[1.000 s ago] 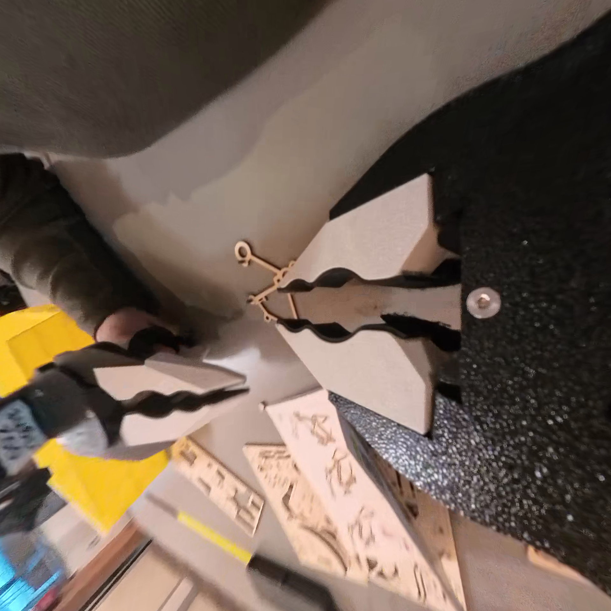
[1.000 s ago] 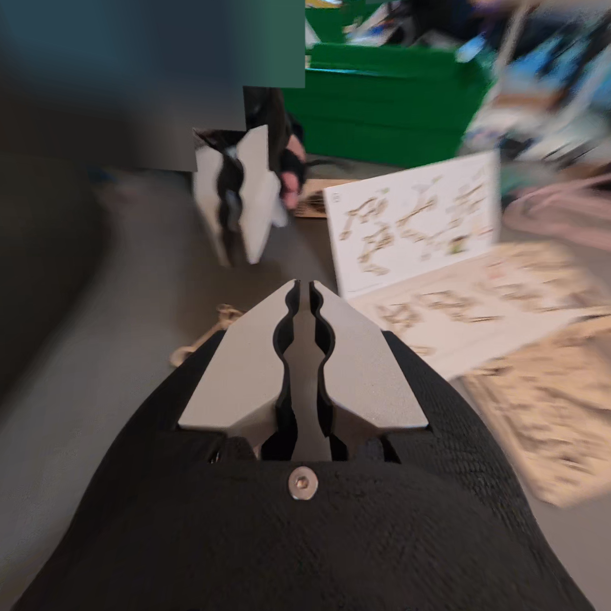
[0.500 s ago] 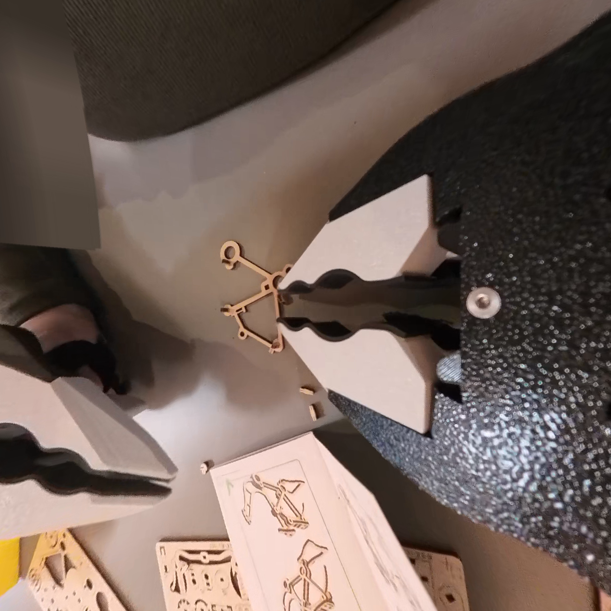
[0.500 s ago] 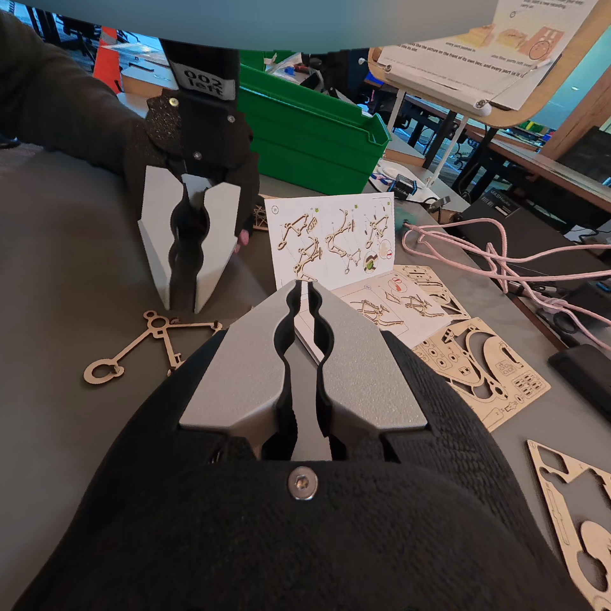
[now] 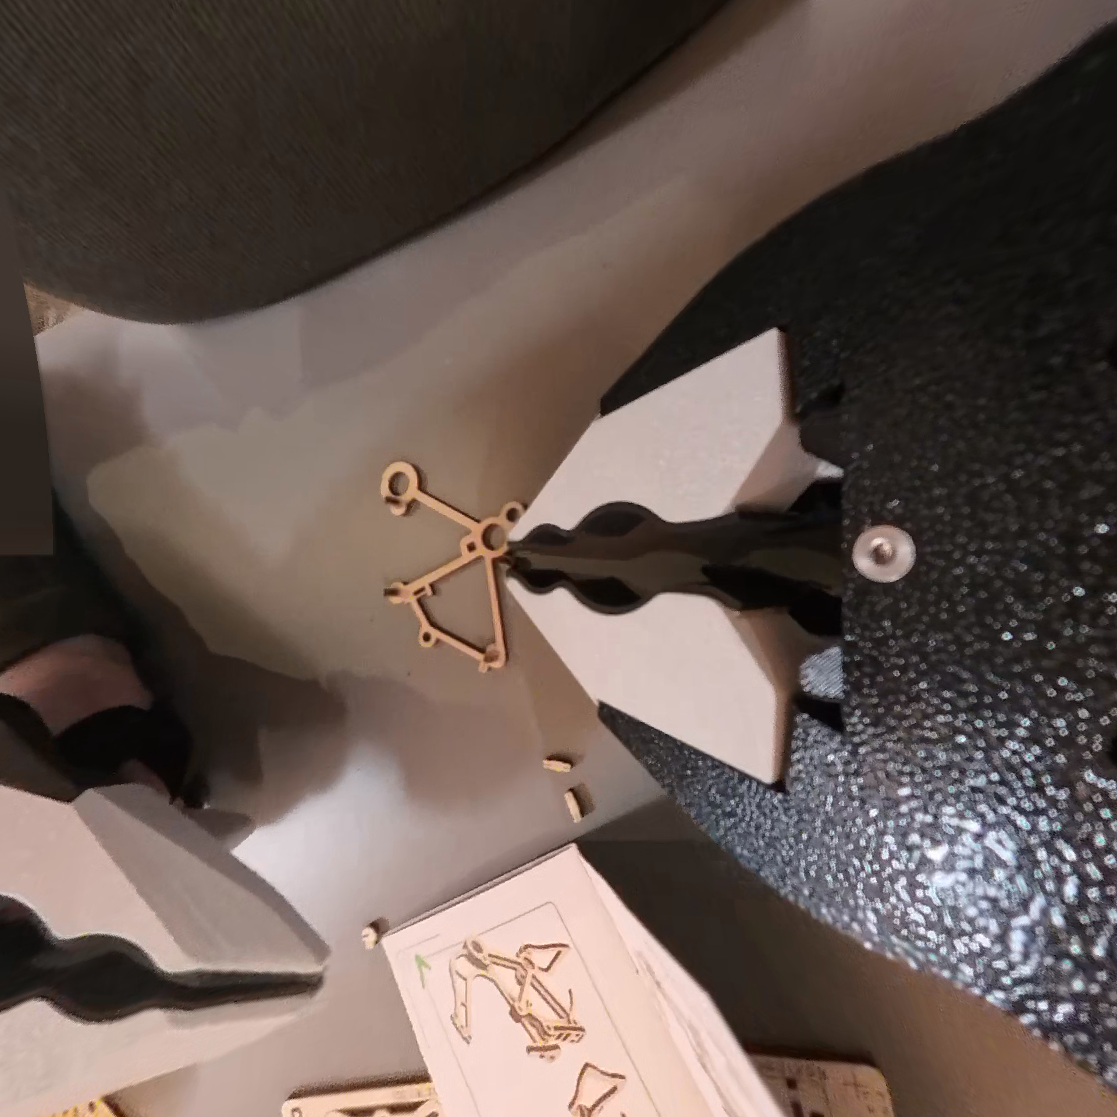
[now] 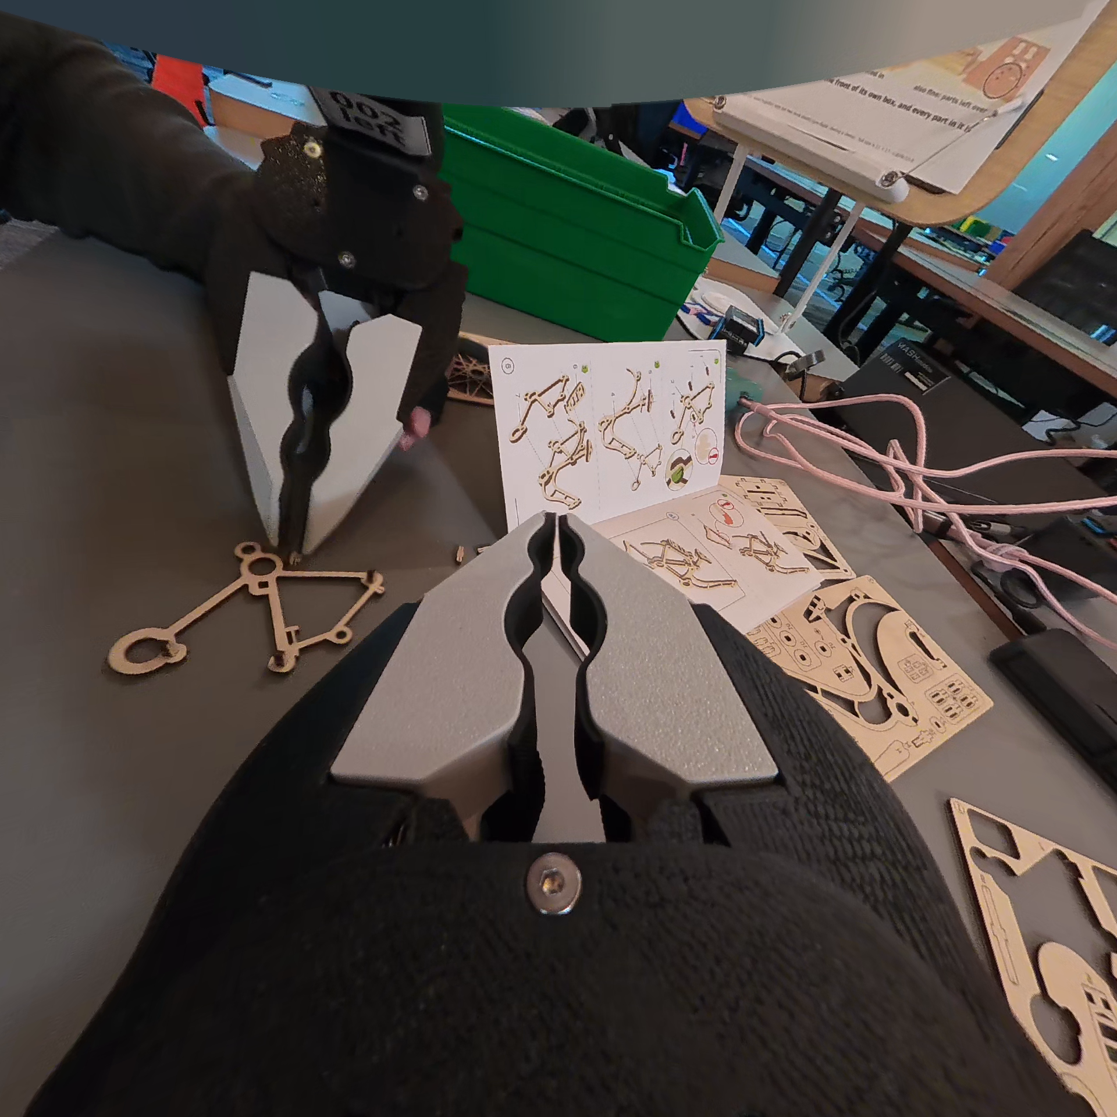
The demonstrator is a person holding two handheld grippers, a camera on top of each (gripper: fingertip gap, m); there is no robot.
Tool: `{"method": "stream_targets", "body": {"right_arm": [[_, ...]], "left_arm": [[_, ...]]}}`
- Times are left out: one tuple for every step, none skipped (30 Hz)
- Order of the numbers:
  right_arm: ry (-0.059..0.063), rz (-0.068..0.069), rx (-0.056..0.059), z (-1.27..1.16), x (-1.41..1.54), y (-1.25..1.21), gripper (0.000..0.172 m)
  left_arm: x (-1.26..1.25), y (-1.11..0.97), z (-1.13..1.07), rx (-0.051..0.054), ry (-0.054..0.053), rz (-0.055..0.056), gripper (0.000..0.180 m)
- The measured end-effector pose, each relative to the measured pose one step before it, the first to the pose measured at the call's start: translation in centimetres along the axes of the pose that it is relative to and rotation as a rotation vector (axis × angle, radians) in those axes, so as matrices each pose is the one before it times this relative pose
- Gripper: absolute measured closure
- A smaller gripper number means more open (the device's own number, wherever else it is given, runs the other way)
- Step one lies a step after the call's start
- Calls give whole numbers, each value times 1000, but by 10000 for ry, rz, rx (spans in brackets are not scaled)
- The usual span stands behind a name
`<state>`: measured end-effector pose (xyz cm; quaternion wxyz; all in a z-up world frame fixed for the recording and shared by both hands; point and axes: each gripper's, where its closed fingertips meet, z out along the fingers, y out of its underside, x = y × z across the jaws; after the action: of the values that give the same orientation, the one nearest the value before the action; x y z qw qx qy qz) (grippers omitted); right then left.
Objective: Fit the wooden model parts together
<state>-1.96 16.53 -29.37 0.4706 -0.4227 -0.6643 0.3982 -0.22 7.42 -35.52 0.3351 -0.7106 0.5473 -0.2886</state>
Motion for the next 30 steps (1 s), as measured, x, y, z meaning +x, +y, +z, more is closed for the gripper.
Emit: {"method": "stream_targets", "body": {"right_arm": [[10,32,13,-23,49,-13,172],[-2,31,-2,-2,36,11,172],[-7,25,-15,11,20,19,172],[-4,10,-21,22,5,26,172],[-6,-8,-24,36,-15,27,172],[-4,-21,-28,29,-27,38,172],[0,-32,-26,32,-22,31,172],[-5,-38,-23,17,-47,24,172],[-4,-35,-30,42,-36,41,172],[3,-31,-34,27,-28,38,172],[4,-27,-30,29,-19,35,172],[-10,-24,-24,33,-42,27,172],[-2,-19,-18,13,-16,19,172],[-5,-16,-10,19,-23,8,172],[1,-11,-5,2,-12,9,172],[0,-11,-1,0,-2,-2,172],[0,-9,3,-3,-8,3,172],[2,-2,2,3,-5,-6,172],[-4,-3,-2,-2,-4,3,172],[-5,-6,-4,8,-10,0,172],[-3,-9,-3,3,-19,6,172],[-2,-12,-1,1,-4,-3,172],[-1,-11,-2,4,-16,4,172],[-6,-8,-4,0,-21,-1,172],[-6,-6,-5,10,-14,10,172],[-7,-5,-3,-9,-27,0,172],[-9,-5,2,-3,-33,1,172],[-10,-8,2,-15,-31,-6,172],[-9,-12,-3,2,-32,-7,172],[-9,-16,-6,-7,-34,9,172]], "left_arm": [[34,113,-180,12,21,-55,176],[-39,82,-139,12,-21,-32,176],[-83,-2,-115,45,-60,-7,176],[-32,-106,-75,86,-28,11,176],[-40,-30,-22,25,-27,23,176],[-60,1,35,-17,-33,24,176],[-29,23,67,-39,-20,50,176],[16,-10,79,-23,-23,113,176],[57,-36,85,-13,-15,161,176],[104,12,108,-49,13,160,176],[111,71,116,-85,26,124,176],[55,-79,62,20,25,52,176],[-18,-39,48,3,25,-38,176],[-116,25,20,-16,-2,-122,176],[-124,27,19,-20,-5,-132,176],[-66,-16,-8,9,13,-74,176],[-39,-5,-1,6,-1,-36,175],[-43,-6,9,-1,-29,-7,176],[-14,12,10,-7,-29,25,177],[22,10,13,-8,-11,40,179],[69,-6,8,0,35,33,180],[26,-5,6,0,13,7,180],[-8,0,1,-1,-3,-8,180],[0,10,4,0,-2,9,180],[7,-5,5,1,-4,13,180],[0,0,-2,2,-9,10,180],[3,0,-3,3,-12,14,180],[2,-9,-10,5,-16,22,180],[-11,-2,-4,5,-23,24,180],[-30,-8,-13,6,-49,29,180]]}}
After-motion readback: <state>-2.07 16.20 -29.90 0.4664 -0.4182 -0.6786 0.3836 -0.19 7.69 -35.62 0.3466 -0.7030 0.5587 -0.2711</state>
